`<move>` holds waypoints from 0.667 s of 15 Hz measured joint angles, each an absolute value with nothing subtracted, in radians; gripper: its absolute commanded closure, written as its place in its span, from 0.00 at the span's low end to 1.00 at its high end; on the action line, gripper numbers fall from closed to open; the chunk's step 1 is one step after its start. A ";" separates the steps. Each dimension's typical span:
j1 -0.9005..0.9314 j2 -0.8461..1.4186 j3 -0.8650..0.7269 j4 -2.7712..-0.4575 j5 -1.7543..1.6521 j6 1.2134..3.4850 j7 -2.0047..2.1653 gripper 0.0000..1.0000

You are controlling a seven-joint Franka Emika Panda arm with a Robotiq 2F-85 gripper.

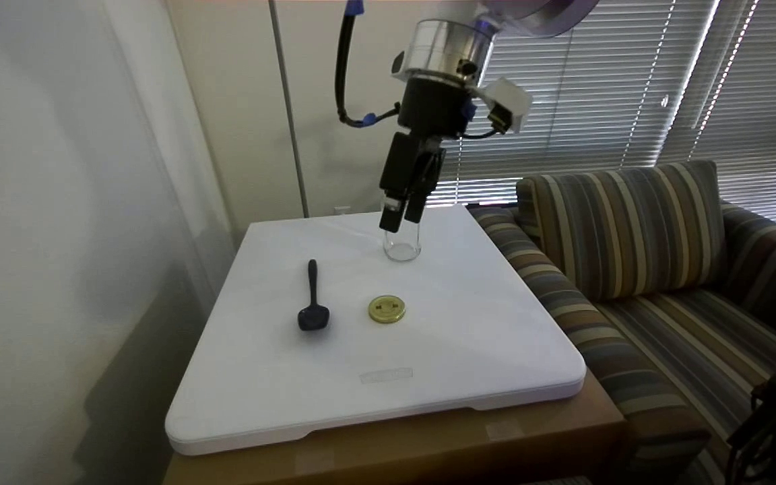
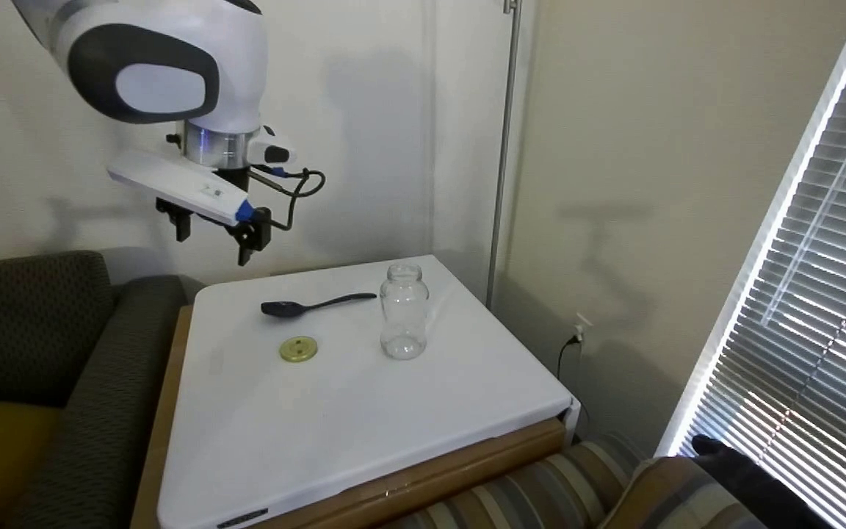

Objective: Pick the big spoon and put it in the glass jar

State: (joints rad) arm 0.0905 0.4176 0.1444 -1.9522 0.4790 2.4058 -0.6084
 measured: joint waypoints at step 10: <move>0.087 0.560 0.177 -1.787 0.359 2.399 -0.519 0.00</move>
State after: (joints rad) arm 0.0870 0.5595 0.1771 -1.7869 0.3589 2.3987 -0.5185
